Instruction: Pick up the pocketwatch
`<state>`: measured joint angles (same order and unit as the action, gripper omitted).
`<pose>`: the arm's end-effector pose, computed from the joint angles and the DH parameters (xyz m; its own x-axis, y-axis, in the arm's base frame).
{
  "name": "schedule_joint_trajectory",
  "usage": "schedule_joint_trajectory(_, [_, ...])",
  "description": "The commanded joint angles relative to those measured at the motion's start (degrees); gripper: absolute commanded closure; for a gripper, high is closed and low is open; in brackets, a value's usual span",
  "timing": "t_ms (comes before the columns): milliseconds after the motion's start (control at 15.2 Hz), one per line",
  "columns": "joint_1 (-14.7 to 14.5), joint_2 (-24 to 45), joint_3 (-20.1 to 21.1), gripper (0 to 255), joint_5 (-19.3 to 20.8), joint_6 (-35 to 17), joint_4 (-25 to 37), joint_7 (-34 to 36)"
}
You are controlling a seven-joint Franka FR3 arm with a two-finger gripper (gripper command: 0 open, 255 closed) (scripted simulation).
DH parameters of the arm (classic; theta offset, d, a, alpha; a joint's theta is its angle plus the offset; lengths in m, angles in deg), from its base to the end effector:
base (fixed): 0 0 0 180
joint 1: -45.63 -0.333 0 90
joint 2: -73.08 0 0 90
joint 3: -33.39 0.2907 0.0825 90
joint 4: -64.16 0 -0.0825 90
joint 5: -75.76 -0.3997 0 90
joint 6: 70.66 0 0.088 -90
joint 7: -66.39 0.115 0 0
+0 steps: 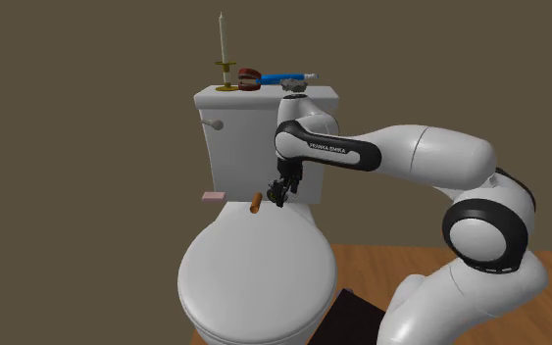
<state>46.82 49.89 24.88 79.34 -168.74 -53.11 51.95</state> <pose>0.4538 -0.0928 0.5755 0.9930 0.0997 0.0628 0.0986 -0.9949 0.0203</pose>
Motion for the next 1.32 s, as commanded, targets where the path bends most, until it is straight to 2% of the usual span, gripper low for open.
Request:
schedule_joint_trajectory(0, [0.3,4.2,-1.2,0,0.2,-0.5,3.4,-1.9])
schedule_joint_trajectory(660, [2.5,26.1,-5.9,0,-1.9,-1.0,23.5,-10.6])
schedule_joint_trajectory(1254, [2.6,25.8,-5.7,0,-1.7,-6.9,17.2,-10.3])
